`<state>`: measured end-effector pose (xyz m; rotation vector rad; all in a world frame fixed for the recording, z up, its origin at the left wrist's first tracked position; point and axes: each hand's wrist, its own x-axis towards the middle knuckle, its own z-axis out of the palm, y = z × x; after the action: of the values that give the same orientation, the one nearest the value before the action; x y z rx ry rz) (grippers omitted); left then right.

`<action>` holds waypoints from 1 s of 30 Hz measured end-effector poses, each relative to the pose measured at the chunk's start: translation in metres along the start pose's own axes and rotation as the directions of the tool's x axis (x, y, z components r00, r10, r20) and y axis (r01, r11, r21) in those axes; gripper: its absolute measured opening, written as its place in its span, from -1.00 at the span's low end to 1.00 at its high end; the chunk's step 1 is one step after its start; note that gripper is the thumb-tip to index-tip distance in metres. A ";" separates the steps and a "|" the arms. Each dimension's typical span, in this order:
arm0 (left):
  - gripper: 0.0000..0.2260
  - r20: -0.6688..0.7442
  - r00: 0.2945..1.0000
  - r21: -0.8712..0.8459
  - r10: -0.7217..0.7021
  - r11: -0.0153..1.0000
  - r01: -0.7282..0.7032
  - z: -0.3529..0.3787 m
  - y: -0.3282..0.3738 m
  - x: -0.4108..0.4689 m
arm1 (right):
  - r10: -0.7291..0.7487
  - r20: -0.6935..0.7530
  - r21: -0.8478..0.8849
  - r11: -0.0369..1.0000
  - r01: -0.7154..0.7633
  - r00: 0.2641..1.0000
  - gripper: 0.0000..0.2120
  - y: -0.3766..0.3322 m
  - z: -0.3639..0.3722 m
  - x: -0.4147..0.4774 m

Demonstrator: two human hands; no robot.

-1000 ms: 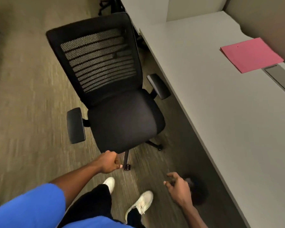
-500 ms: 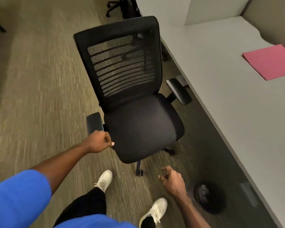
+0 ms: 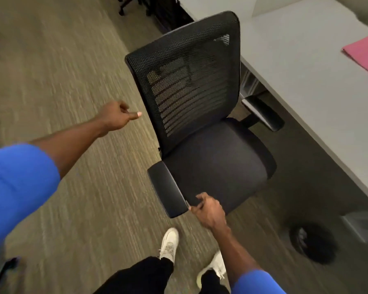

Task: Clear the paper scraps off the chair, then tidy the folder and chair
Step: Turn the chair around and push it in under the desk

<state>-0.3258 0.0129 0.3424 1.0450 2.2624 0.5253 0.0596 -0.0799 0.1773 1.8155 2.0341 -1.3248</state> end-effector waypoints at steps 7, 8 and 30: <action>-0.33 0.069 0.990 -0.383 0.124 0.919 -0.088 -0.037 0.033 0.052 | -0.088 -0.020 -0.211 0.974 0.082 0.996 -0.31 -0.056 0.045 0.016; -0.49 0.098 0.982 -0.404 0.162 0.908 -0.109 -0.035 0.038 0.052 | -0.092 -0.041 -0.237 0.968 0.080 0.995 -0.29 -0.058 0.049 0.016; -0.76 0.110 0.945 -0.522 0.309 0.827 -0.210 0.030 0.047 -0.030 | -0.030 -0.123 -0.442 0.896 -0.027 0.992 -0.26 0.006 0.056 -0.036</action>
<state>-0.2645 0.0215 0.3571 1.0733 1.6804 1.0248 0.0493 -0.1437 0.1613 1.7142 2.1711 -0.6725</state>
